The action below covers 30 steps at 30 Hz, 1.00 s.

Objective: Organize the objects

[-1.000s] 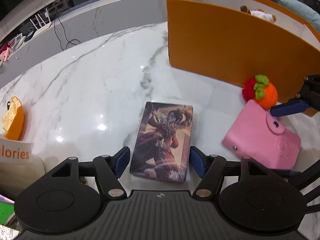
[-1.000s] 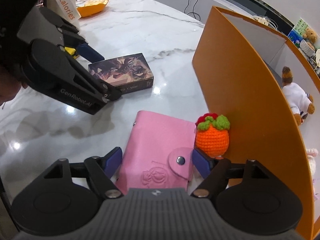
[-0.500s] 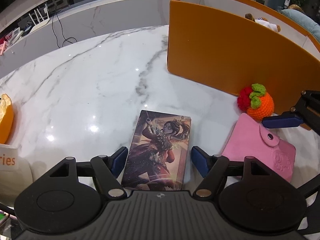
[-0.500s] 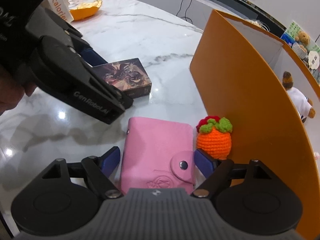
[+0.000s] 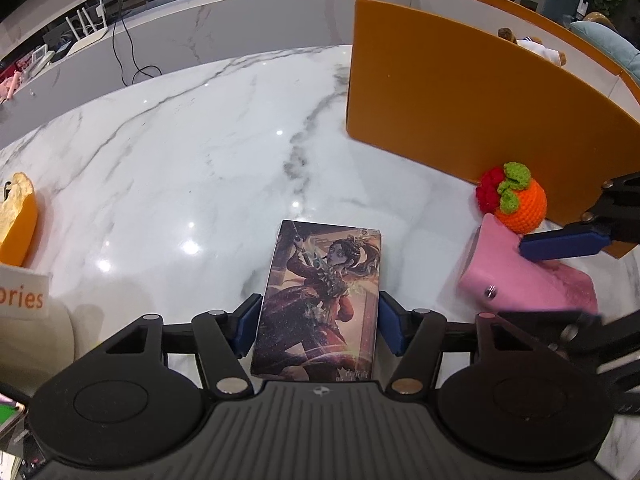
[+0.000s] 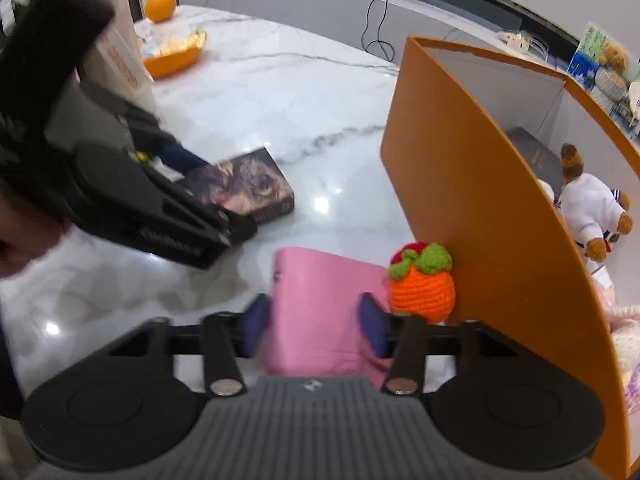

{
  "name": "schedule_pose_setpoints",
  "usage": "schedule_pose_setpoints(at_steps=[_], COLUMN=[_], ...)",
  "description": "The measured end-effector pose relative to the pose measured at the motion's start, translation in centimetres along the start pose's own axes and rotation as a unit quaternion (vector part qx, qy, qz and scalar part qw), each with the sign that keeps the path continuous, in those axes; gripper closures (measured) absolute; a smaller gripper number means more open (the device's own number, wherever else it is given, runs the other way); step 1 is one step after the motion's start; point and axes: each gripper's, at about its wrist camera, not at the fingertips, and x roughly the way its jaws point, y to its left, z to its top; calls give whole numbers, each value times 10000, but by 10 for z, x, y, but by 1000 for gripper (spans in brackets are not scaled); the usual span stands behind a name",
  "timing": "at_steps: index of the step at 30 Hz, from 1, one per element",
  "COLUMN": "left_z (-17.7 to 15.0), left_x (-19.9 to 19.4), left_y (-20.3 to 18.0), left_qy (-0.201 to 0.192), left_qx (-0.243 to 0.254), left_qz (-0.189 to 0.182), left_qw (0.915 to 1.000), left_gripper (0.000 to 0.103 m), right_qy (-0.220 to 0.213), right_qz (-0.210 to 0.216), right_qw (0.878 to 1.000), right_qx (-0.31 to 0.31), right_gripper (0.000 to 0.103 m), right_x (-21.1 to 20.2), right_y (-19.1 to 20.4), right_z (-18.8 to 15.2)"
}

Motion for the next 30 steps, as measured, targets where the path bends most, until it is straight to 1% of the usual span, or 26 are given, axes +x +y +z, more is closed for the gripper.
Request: schedule_pose_setpoints(at_steps=[2,4,5,9,11,13,14,15,17,18,20,22,25,27,30], left_z=[-2,-3,-3,-3,-3,-3,-3,-4,-4,-5,-6,-6,-6,-6,-7], left_x=[-1,-2,-2,-2,-2,-2,-2,-2,-3,-3,-3,-4,-4,-4,-4], left_y=[1,1,2,2,2,2,2,3,3,4,4,6,6,5,5], left_qy=[15,24,35,60,67,74,77,79,77,77,86,96,105,110,119], left_qx=[-3,-13,-17,-17,-12,-4,0,1,4,7,14,6,7,2,1], left_qz=[-2,6,5,10,0,-11,-15,-18,-23,-28,-35,-36,-32,-30,-26], left_qw=[10000,10000,10000,10000,10000,10000,10000,10000,10000,10000,10000,9999,9999,9999,9999], left_gripper=[33,33,33,33,33,33,33,33,32,32,32,32,32,32,32], right_qy=[26,86,178,107,99,118,124,63,-77,-84,-88,-19,244,321,309], right_qz=[30,73,154,171,237,362,438,401,77,67,63,209,440,465,316], right_qw=[10000,9999,9997,9997,9996,9993,9989,9991,9996,9997,9999,9996,9979,9968,9950], right_qx=[66,-32,73,99,101,-4,-78,-145,-253,-225,-90,-176,-410,-573,-894], right_gripper=[56,54,52,47,41,25,20,13,14,13,14,13,10,10,8], right_x=[0,2,4,3,3,2,2,1,-1,-2,-3,0,9,16,24], right_y=[-1,0,-2,-3,-3,-3,-3,-3,-5,-9,-17,-22,-23,-23,-17], right_z=[-1,-3,-4,-7,-6,-7,-7,-9,-9,-8,-6,-6,-9,-13,-17])
